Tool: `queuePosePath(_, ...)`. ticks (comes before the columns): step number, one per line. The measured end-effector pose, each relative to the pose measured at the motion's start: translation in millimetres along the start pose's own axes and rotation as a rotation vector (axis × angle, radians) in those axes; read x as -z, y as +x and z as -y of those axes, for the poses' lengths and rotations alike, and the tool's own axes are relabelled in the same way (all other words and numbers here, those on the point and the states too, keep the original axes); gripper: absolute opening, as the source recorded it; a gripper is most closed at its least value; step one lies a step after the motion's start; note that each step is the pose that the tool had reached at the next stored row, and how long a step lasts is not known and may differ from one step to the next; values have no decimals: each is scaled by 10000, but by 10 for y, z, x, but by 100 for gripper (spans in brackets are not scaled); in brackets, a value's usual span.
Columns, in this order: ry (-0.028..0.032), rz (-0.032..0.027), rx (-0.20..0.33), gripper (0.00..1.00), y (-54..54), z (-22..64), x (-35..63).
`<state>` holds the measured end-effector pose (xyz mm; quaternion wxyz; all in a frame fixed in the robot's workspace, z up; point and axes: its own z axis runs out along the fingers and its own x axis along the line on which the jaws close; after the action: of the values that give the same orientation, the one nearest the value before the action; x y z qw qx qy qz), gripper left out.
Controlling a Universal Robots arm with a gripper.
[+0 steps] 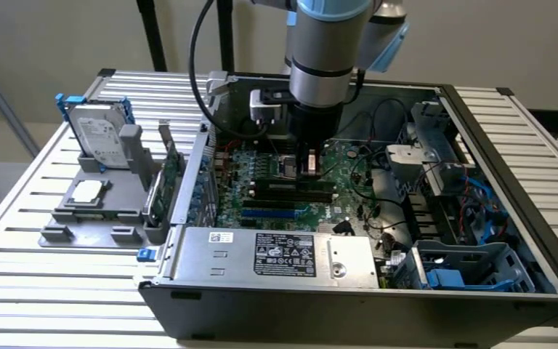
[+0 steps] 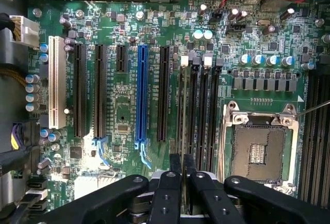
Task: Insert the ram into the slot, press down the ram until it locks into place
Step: 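Insert the ram into the slot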
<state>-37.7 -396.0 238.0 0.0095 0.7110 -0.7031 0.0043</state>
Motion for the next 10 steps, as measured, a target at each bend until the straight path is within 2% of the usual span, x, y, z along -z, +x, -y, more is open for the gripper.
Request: queuePosePath(10,122,-28,-4,13,-1,-16,-17)
